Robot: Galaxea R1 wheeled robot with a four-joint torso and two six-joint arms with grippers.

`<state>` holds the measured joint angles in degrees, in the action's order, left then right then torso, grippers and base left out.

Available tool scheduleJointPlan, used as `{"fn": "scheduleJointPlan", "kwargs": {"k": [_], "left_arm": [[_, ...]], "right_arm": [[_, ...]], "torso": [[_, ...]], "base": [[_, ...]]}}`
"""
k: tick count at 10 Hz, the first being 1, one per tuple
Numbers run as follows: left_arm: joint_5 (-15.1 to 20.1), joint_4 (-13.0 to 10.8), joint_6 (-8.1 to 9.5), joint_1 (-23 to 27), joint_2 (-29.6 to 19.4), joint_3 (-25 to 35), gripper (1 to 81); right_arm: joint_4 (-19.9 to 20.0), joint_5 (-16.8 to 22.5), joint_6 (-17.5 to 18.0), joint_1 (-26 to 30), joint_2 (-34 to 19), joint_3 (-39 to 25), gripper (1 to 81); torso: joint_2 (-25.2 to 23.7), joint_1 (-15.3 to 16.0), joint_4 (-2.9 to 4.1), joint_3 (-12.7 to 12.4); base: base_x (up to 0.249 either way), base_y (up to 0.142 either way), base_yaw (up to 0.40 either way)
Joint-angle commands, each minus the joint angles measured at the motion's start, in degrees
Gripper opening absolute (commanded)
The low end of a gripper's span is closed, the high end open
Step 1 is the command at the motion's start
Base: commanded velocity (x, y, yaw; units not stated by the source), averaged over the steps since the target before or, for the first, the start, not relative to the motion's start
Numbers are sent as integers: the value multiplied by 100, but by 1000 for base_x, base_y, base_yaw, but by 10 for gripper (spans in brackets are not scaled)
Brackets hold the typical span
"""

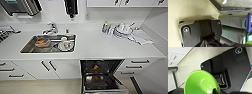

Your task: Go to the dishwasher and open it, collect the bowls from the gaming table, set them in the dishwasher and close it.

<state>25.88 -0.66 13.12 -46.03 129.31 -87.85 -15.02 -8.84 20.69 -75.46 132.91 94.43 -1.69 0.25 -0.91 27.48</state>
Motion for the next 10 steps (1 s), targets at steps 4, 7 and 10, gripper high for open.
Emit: {"fn": "scheduleJointPlan", "kwargs": {"k": [4,7,10], "left_arm": [[-1787,-927,-116,-3100,508,-847,811],[-1982,-1162,-152,-3741,928,-1347,811],[-2683,-1340,-152,-4331,1606,-2278,811]], "right_arm": [[1183,541,58,2380,-1019,-1639,10],[1718,575,58,3259,-756,-1510,10],[1985,1111,67,3910,-168,-894,10]], "torso": [[0,0,0,0],[0,0,0,0],[0,0,0,0]], "base": [[0,0,0],[0,0,0],[0,0,0]]}}
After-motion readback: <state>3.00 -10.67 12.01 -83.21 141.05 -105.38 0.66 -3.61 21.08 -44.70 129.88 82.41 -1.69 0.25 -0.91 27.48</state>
